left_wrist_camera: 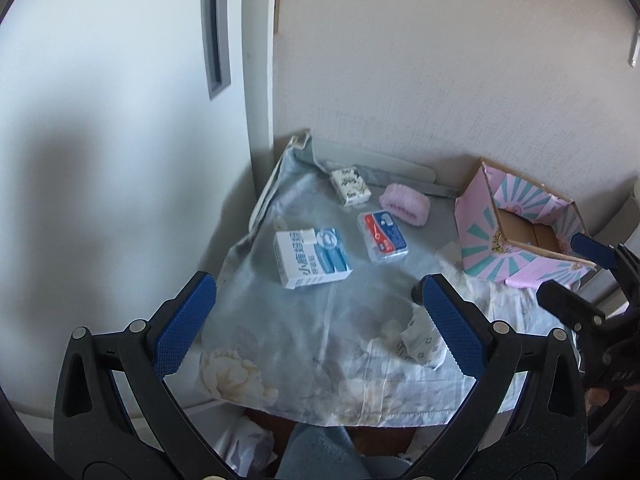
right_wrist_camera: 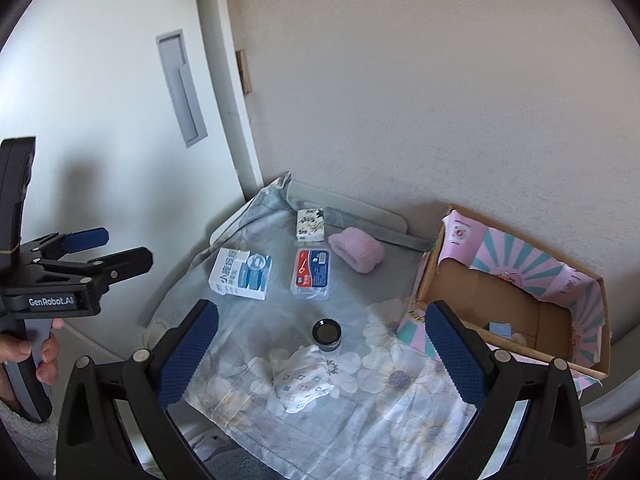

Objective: Organize objects

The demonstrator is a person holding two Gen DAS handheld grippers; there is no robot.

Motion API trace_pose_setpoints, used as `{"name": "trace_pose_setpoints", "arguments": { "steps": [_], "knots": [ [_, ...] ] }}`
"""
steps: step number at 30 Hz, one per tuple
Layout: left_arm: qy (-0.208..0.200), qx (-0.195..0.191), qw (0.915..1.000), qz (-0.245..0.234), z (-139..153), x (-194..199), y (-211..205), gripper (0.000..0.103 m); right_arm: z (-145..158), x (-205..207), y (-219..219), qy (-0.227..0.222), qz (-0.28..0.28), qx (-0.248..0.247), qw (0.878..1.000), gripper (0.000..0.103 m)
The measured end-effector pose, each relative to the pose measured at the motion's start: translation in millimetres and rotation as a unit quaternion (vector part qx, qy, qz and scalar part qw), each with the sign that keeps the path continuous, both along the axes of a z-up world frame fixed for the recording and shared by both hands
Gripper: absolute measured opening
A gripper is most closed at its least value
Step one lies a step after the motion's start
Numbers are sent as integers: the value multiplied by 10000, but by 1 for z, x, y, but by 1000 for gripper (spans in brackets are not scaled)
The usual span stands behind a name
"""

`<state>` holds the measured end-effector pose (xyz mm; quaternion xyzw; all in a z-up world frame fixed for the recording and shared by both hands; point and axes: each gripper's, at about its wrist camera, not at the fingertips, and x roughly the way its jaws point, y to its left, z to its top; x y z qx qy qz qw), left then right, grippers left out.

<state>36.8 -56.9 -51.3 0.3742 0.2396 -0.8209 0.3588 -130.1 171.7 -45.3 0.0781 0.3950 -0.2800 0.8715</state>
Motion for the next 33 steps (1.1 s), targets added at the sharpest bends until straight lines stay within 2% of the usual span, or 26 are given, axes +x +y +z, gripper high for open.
{"name": "trace_pose_setpoints", "arguments": {
  "steps": [1, 2, 7, 15, 25, 26, 33],
  "knots": [
    [-26, 44, 10000, 2, -5, -3, -2, 103, -5, 2, 1, 27, 38, 12, 10000, 103],
    [-56, 91, 9999, 14, -10, -5, -4, 103, -10, 4, 2, -27, 550, -9, 9985, 103],
    [-157, 416, 9990, 5, -39, -21, -19, 103, -35, 17, 0, 145, 649, 171, 9976, 103],
    [-535, 654, 9964, -16, -80, -54, -47, 103, -74, 36, -18, 507, 523, 323, 9968, 98],
    [-1006, 884, 9910, 0, -127, -87, -74, 103, -121, 51, -47, 890, 84, 650, 9939, 74],
    [-1045, 904, 9904, 23, -130, -88, -77, 103, -125, 52, -49, 939, 417, 698, 9923, 73],
    [-1225, 1056, 9868, 62, -149, -104, -89, 103, -144, 62, -57, 1202, 326, 809, 9889, 64]
  ]
}}
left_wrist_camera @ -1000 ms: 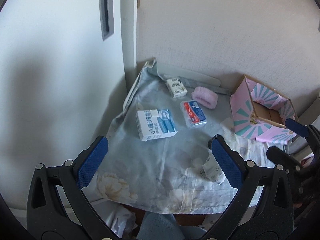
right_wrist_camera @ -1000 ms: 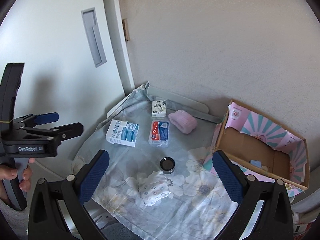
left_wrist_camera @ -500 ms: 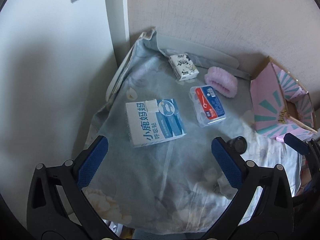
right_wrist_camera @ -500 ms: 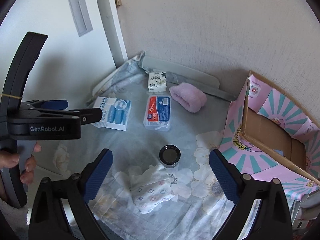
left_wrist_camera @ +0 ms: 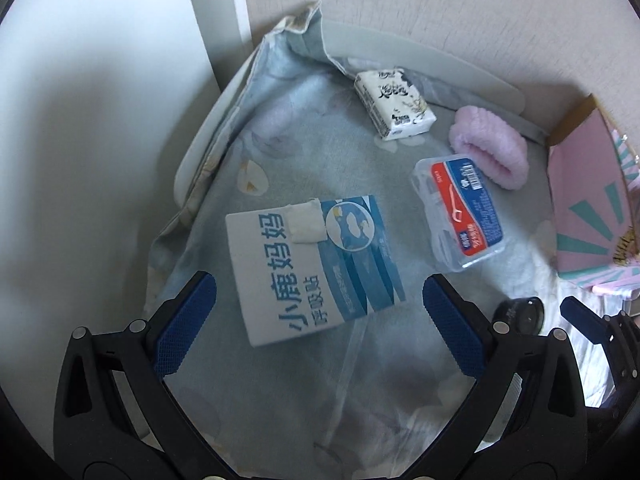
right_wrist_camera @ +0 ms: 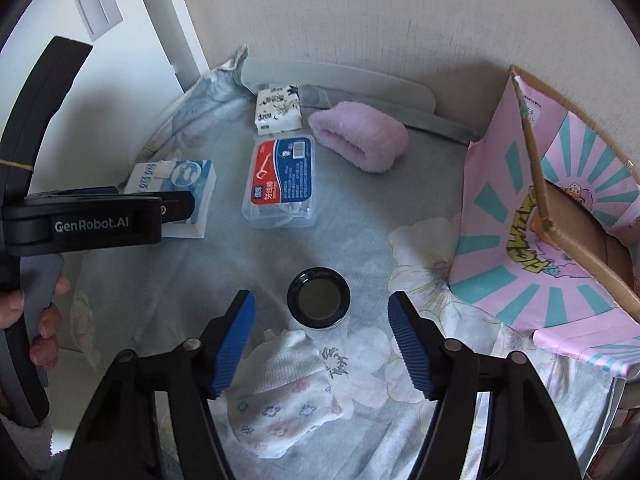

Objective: Organize objects

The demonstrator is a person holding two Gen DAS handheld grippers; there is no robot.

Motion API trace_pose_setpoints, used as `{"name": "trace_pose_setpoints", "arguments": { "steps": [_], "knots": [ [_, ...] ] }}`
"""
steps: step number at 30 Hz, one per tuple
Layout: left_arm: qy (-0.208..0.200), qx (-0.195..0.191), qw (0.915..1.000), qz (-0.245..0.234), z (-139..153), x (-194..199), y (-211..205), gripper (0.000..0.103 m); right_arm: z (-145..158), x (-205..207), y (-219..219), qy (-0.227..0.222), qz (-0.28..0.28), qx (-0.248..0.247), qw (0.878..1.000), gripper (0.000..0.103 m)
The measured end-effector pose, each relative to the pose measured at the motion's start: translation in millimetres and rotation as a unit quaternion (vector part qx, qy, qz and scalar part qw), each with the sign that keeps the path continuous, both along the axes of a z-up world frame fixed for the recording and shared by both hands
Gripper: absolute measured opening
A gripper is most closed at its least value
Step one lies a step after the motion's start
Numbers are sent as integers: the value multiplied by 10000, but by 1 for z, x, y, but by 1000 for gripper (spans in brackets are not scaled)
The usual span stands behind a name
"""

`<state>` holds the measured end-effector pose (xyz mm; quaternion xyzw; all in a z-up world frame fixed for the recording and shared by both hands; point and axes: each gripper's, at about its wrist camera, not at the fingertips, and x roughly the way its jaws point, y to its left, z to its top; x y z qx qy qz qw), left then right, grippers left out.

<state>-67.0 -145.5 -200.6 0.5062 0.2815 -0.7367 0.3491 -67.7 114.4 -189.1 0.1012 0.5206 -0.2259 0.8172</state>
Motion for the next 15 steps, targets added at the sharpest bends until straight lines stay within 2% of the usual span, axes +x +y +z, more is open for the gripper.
{"name": "trace_pose_setpoints", "arguments": {
  "steps": [1, 2, 3, 4, 5, 10, 12, 15],
  "knots": [
    [-13, 12, 10000, 8, -2, -2, -2, 103, -1, 1, -2, 32, -16, 0, 10000, 64],
    [-10, 39, 10000, 6, -4, -4, -3, 103, -2, 3, -3, 45, 1004, 103, 9949, 63],
    [-32, 52, 10000, 2, -6, -6, -5, 103, -4, 4, -4, 60, 990, 109, 9950, 62],
    [-70, 48, 10000, -5, -7, -7, -6, 103, -5, 5, -6, 79, 1225, 133, 9923, 61],
    [-100, 44, 9999, -12, -9, -9, -6, 103, -6, 7, -7, 104, 2541, 236, 9668, 59],
    [-207, 68, 9998, -15, -16, -12, -8, 102, -12, 12, -10, 191, 2564, 261, 9660, 55],
    [-222, 80, 9997, 3, -17, -12, -9, 97, -13, 12, -9, 202, 2626, 248, 9644, 53],
    [-209, 94, 9997, 38, -17, -13, -10, 96, -15, 13, -9, 242, 2745, 254, 9609, 46]
  ]
}}
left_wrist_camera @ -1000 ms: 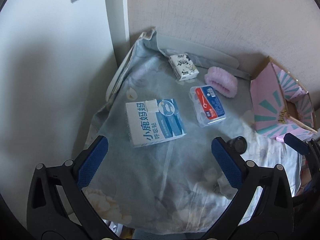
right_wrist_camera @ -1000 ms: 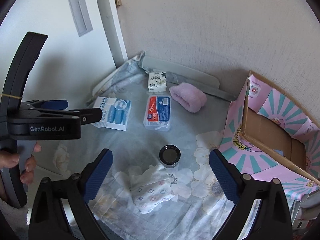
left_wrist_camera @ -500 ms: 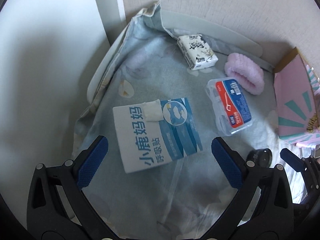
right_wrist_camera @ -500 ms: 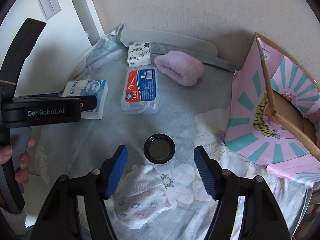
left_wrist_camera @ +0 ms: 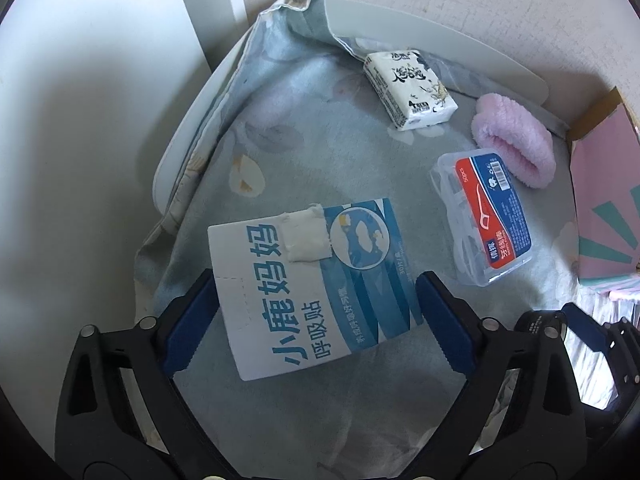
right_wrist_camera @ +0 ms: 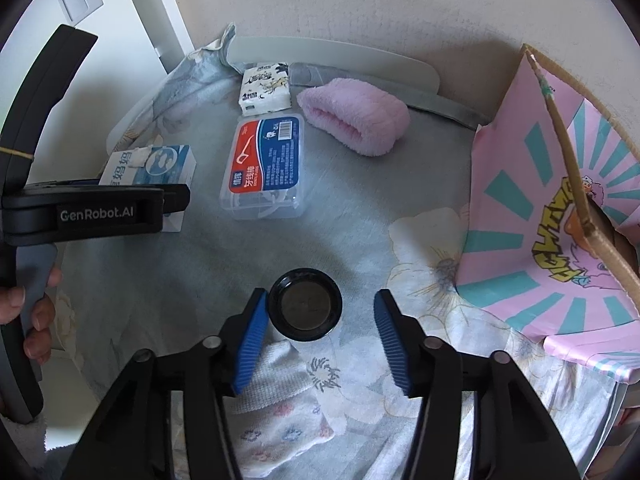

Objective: Organize objects

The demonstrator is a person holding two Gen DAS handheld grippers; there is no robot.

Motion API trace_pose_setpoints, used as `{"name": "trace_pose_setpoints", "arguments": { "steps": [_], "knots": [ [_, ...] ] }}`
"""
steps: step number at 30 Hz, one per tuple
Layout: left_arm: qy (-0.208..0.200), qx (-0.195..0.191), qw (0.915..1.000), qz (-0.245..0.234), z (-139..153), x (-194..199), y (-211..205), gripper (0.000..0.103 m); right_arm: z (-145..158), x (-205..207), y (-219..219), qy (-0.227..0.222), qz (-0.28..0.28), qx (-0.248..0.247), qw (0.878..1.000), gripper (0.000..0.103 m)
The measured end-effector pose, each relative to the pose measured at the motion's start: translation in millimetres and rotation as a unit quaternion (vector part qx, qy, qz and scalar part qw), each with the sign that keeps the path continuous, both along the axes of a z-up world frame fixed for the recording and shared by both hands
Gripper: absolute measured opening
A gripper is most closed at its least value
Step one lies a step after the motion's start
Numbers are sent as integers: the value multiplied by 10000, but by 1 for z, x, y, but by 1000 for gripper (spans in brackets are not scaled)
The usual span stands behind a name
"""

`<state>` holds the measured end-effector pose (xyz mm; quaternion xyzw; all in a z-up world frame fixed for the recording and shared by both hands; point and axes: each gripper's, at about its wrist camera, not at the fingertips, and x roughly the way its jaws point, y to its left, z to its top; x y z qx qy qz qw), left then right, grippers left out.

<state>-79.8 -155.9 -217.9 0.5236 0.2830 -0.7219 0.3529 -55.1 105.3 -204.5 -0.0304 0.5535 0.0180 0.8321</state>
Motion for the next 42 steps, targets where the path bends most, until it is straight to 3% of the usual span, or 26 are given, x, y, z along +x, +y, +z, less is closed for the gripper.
{"name": "trace_pose_setpoints", "arguments": {
  "steps": [4, 20, 28, 29, 34, 35, 37, 38, 42],
  "knots": [
    [-48, -93, 9999, -50, 3, -5, 2, 95, 1, 0, 2, 7, 109, 74, 9999, 33],
    [206, -74, 9997, 112, 25, -8, -1, 94, 13, -1, -1, -102, 251, 74, 9996, 33],
    [604, -108, 9977, 298, 61, -5, -3, 94, 36, -9, 4, -335, 435, 95, 9984, 33],
    [671, -106, 9972, 316, 66, -5, -3, 94, 40, -9, 5, -331, 1058, 168, 9937, 33],
    [1050, -186, 9937, 347, 92, 17, 7, 94, 66, -17, -2, -531, 1132, 230, 9919, 33],
    [1122, -200, 9929, 340, 97, 26, 8, 94, 72, -21, 13, -576, 1136, 245, 9916, 33],
    [1286, -252, 9909, 312, 113, 26, 14, 94, 81, -28, 9, -674, 1150, 255, 9907, 33],
    [1354, -275, 9900, 288, 120, 30, 11, 94, 87, -29, 7, -694, 1421, 305, 9870, 33],
    [1611, -391, 9860, 155, 141, 30, 29, 94, 111, -32, -4, -897, 1348, 353, 9862, 33]
  ]
}}
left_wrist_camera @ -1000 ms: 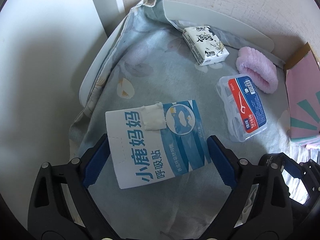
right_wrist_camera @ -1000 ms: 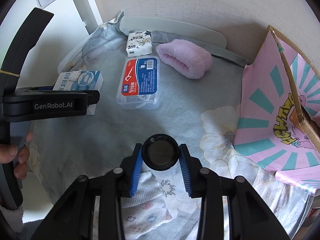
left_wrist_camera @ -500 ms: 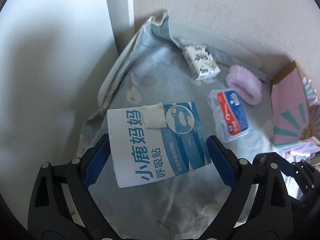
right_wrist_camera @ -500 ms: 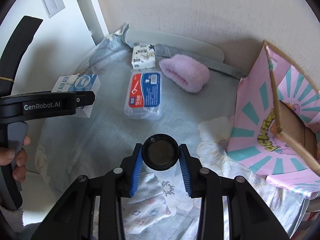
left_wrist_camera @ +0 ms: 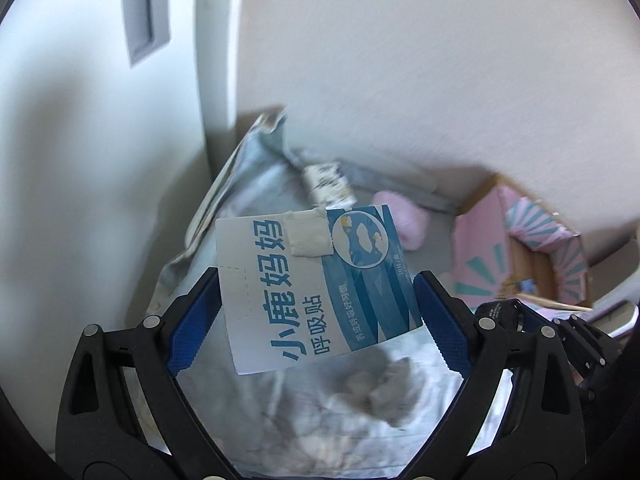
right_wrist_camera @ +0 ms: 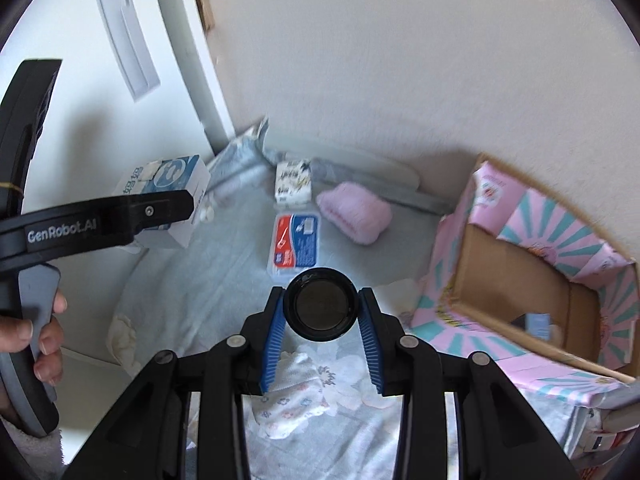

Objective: Organize objects

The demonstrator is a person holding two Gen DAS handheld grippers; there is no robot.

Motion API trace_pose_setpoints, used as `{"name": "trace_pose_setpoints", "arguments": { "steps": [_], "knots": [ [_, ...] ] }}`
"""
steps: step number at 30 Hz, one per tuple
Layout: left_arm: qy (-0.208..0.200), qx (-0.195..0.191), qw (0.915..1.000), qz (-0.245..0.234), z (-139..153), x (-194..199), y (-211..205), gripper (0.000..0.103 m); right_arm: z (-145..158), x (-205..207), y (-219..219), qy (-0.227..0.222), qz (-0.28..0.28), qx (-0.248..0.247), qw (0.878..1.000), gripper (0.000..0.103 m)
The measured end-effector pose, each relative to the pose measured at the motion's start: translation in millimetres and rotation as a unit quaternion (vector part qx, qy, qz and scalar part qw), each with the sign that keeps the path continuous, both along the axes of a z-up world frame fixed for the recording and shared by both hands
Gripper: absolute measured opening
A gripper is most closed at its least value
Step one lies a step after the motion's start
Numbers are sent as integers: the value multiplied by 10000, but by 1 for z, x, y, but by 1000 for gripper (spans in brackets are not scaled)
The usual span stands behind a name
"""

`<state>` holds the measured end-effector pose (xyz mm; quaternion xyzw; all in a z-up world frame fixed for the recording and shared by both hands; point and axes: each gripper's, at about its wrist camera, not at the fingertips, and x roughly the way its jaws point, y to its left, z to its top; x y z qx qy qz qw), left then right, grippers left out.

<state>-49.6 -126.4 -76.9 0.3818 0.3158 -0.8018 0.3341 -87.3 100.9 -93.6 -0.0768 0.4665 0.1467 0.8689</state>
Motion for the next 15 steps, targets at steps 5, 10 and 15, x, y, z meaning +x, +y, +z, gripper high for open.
{"name": "trace_pose_setpoints", "arguments": {
  "steps": [5, 10, 15],
  "knots": [
    [231, -227, 9991, -280, 24, -27, 27, 94, 30, -9, -27, -227, -203, 13, 9995, 33],
    [459, -355, 9963, -630, 52, -48, 58, 94, 51, -24, -64, -404, -530, -12, 9978, 33],
    [576, -427, 9926, -976, 69, -74, 90, 94, 68, -45, -102, -498, -853, -67, 9951, 33]
  ]
}}
